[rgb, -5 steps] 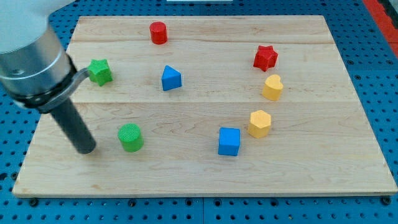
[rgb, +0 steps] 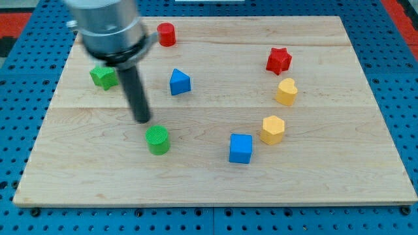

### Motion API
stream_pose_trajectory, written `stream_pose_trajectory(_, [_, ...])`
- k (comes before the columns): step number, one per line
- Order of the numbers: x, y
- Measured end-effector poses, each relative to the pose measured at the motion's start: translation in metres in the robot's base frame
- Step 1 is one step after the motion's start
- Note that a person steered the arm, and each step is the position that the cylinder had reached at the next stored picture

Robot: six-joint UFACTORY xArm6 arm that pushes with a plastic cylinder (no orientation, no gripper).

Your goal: Move the blue triangle towards the center left

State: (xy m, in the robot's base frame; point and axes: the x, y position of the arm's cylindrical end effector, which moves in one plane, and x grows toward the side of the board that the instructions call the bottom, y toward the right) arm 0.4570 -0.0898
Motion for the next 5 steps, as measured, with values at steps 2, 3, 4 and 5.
stream_pose_trajectory(2, [-0.08, 0.034])
stream_pose_trajectory(3, [-0.081, 0.066])
stream_pose_trajectory(4, [-0.109, 0.102])
stream_pose_trajectory(5, [-0.115, 0.032])
